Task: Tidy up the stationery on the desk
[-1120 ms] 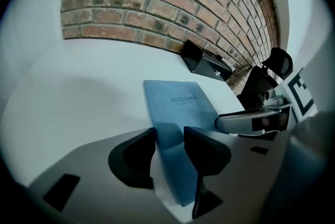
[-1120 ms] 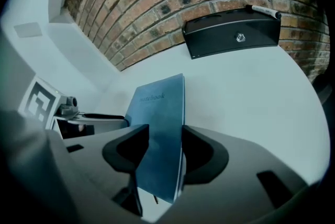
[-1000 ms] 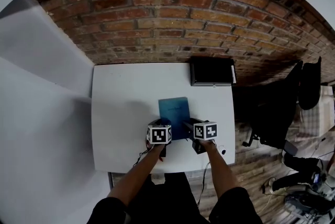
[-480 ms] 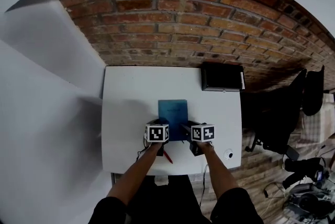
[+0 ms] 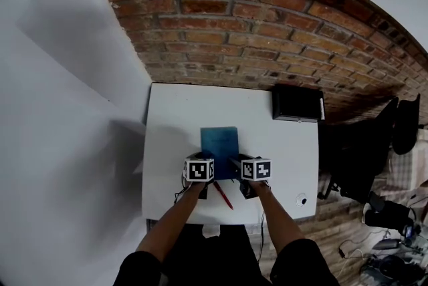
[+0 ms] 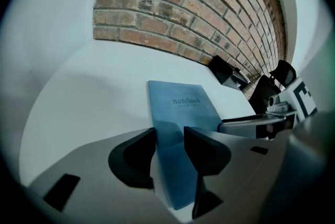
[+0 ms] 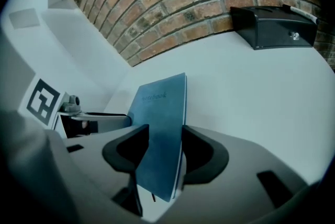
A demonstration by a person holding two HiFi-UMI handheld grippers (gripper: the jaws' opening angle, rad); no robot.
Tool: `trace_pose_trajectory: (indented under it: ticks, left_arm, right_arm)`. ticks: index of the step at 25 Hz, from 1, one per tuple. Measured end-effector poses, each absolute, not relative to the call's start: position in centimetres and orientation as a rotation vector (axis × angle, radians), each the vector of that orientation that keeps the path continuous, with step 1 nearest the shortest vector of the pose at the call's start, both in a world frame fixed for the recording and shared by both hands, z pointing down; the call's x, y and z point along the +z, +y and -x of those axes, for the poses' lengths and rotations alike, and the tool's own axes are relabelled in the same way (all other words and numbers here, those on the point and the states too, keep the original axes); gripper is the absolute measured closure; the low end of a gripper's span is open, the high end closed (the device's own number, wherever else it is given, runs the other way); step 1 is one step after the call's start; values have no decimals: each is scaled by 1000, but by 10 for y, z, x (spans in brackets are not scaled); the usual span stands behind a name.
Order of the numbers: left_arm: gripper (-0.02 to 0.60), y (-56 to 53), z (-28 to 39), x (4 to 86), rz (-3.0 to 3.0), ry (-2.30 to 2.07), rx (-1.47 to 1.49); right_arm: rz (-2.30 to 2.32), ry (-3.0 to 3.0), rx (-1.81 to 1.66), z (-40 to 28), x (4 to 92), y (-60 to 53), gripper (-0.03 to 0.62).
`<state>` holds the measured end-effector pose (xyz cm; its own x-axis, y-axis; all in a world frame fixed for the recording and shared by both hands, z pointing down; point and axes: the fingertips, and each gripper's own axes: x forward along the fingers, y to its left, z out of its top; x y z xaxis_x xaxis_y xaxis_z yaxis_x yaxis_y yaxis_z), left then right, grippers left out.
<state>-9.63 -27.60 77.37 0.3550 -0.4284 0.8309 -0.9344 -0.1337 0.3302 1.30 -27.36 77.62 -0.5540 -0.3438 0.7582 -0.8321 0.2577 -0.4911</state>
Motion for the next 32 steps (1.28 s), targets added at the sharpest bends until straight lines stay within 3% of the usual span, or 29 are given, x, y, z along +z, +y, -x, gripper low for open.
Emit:
trace_pose_trajectory:
  ticks: [32]
  left_arm:
    - [405,-217,157,775,-1735,-1252,748]
  right_arm:
    - [-961,-2026,1277,49,779,-199,384]
